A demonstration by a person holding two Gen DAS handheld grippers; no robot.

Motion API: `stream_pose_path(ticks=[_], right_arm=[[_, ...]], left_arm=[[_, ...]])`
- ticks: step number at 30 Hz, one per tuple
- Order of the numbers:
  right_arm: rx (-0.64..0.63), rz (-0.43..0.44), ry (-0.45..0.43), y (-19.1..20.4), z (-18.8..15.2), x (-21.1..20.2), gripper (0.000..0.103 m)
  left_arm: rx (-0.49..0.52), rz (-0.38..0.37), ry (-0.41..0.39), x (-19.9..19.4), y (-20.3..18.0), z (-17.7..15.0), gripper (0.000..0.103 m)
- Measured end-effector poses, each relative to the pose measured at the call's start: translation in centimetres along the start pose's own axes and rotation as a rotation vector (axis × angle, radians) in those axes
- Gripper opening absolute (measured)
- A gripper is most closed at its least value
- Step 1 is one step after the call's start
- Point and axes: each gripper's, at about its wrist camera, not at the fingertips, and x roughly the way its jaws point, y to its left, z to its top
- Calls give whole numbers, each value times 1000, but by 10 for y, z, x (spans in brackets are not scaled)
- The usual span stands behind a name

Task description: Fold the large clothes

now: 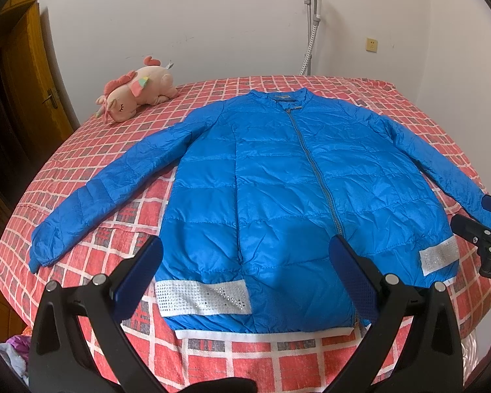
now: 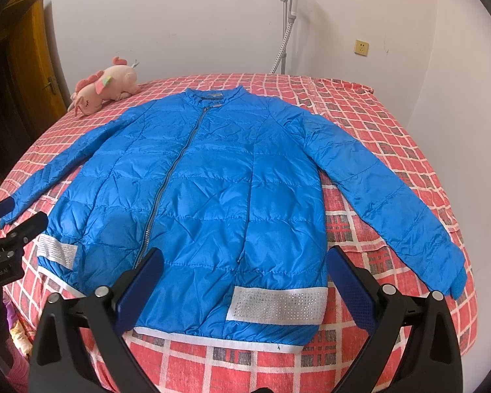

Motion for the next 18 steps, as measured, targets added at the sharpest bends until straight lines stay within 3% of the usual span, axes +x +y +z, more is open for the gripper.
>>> stream_pose_path(ticks=[18], right_arm=[[-1,0,-2,1,0,1,99]], left_arm=[[1,0,-2,0,3,0,100]])
